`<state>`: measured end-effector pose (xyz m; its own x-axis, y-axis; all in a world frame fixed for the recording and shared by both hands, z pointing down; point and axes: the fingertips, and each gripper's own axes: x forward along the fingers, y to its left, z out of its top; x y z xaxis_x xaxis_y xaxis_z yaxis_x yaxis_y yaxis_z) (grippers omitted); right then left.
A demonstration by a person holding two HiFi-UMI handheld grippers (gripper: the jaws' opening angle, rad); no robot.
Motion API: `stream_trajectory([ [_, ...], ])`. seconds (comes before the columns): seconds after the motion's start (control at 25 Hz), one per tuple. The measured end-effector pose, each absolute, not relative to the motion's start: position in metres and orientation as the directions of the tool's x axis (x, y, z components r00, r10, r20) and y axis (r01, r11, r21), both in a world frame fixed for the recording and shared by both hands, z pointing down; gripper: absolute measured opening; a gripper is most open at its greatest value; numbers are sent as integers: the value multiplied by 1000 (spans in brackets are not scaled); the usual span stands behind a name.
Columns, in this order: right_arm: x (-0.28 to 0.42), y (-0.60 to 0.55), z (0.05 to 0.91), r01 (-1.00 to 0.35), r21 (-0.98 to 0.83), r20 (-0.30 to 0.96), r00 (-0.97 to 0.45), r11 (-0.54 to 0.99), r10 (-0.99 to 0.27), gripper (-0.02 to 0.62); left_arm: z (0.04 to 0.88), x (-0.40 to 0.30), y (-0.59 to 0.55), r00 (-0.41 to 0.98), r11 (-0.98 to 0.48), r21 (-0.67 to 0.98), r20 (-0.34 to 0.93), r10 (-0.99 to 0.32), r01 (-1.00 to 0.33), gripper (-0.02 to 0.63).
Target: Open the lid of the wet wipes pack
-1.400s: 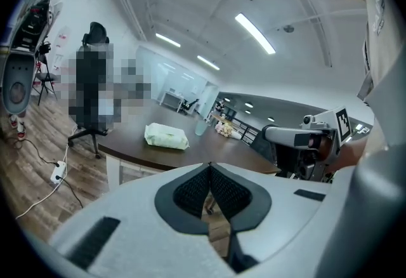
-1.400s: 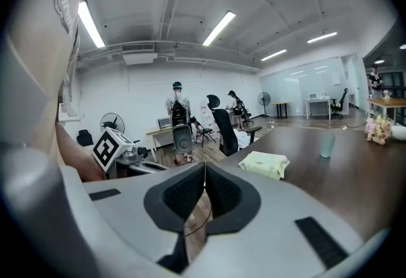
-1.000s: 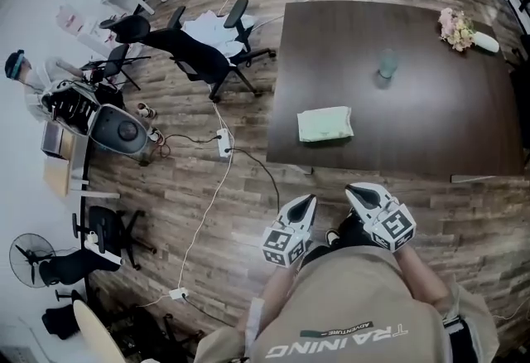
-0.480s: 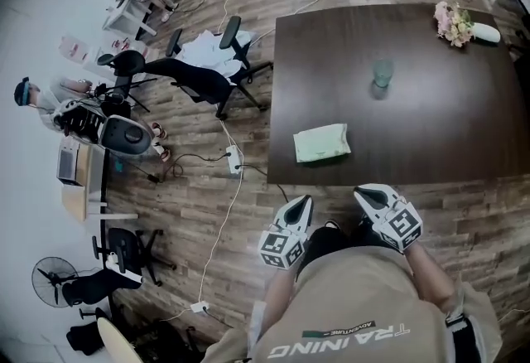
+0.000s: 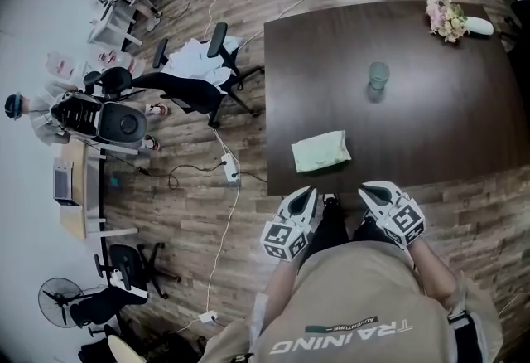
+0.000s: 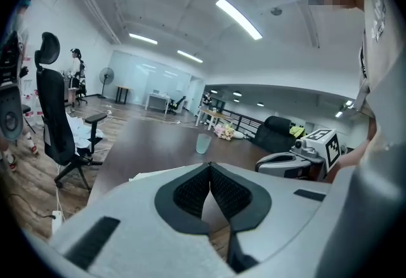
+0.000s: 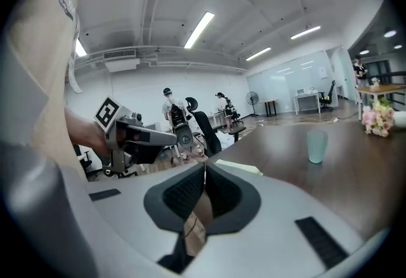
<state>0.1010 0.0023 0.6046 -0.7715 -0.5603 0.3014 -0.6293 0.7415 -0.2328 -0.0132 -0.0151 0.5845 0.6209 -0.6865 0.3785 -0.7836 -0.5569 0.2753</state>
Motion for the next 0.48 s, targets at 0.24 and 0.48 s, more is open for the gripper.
stream_trajectory([
  [0.24,66,-31,583,-590,-46,365,-761,806,-537,15,573,-31,-63,645,-586,272,330,-689,-764,9],
  [0.48,35,-70,578,-573,16,449,-729,820,-518,17,571,-50,-101,671,-642,207,321,-669,-739,9],
])
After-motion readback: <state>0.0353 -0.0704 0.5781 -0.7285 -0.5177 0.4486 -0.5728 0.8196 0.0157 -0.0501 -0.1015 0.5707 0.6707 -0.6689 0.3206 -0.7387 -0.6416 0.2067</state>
